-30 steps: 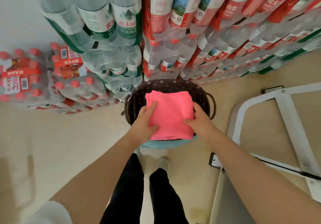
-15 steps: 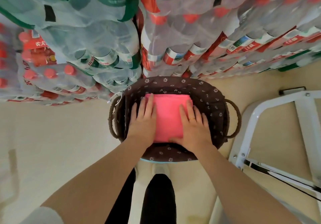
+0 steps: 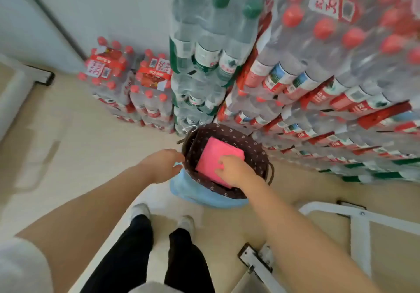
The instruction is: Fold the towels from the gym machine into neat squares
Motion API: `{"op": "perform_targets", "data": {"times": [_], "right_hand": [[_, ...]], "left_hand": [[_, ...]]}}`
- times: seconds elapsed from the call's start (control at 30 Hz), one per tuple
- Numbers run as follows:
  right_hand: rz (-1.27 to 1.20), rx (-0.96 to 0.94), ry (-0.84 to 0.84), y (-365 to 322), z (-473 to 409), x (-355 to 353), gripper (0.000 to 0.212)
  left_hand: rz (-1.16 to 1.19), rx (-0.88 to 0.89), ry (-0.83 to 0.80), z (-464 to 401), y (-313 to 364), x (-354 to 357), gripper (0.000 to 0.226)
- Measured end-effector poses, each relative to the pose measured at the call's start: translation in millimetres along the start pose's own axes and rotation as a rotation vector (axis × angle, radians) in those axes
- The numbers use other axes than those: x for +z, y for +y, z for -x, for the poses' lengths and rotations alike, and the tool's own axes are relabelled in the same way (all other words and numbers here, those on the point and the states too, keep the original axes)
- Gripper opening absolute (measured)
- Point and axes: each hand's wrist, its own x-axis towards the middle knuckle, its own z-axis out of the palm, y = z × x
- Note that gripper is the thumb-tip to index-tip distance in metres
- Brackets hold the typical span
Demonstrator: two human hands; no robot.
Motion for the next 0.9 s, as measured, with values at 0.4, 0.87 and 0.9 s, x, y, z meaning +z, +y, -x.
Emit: {"op": "perform_targets", "data": {"times": [0.4, 0.87, 0.9], "right_hand": [[0.013, -0.476, -0.080, -284.4, 70.3, 47.2, 0.015], [0.177, -0.734, -0.434, -546.9, 242.1, 347.9, 0.012], [0.132, -0.733, -0.469, -565.6, 257.3, 366.6, 0.010]], "left_hand": [[0.339, -0.518, 0.566, 290.0, -139.6, 12.3, 0.032], [0.767, -0.950, 0.911, 631.9, -275.5, 256.4, 0.027], [0.779, -0.967, 0.925, 654.2, -284.4, 267.5, 0.026]]}}
